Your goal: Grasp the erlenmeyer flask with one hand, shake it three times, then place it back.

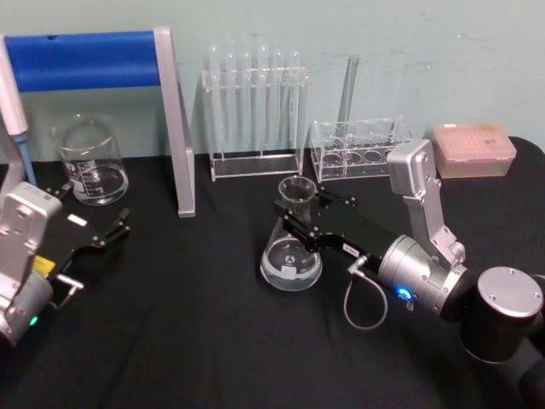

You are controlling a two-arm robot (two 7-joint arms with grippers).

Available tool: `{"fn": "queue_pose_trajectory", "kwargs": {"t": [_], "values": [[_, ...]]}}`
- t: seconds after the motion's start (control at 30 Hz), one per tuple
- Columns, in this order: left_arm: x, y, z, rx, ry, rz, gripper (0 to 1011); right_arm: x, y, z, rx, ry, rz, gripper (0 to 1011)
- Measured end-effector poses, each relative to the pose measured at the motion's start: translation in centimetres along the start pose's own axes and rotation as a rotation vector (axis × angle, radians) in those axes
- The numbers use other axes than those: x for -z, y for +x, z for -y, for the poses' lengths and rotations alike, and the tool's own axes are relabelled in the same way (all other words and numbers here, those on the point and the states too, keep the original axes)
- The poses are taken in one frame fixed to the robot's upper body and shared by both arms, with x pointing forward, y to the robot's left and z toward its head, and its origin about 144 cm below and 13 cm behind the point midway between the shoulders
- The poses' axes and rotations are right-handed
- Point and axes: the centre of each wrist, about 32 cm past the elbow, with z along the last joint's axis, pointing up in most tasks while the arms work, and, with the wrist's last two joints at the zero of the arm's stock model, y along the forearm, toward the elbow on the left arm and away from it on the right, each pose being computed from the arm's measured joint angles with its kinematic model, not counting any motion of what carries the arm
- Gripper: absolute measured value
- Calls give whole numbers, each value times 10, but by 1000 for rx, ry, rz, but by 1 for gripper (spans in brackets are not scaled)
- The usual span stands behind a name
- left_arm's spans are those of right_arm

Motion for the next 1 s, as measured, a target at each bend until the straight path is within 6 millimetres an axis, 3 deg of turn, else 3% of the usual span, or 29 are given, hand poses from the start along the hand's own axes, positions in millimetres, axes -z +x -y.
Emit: {"fn": "queue_pose_trajectory", "kwargs": {"t": [1.0], "values": [[0,0,0,0,0,0,1001,11,-5,0,-16,-40,-9,456]]}}
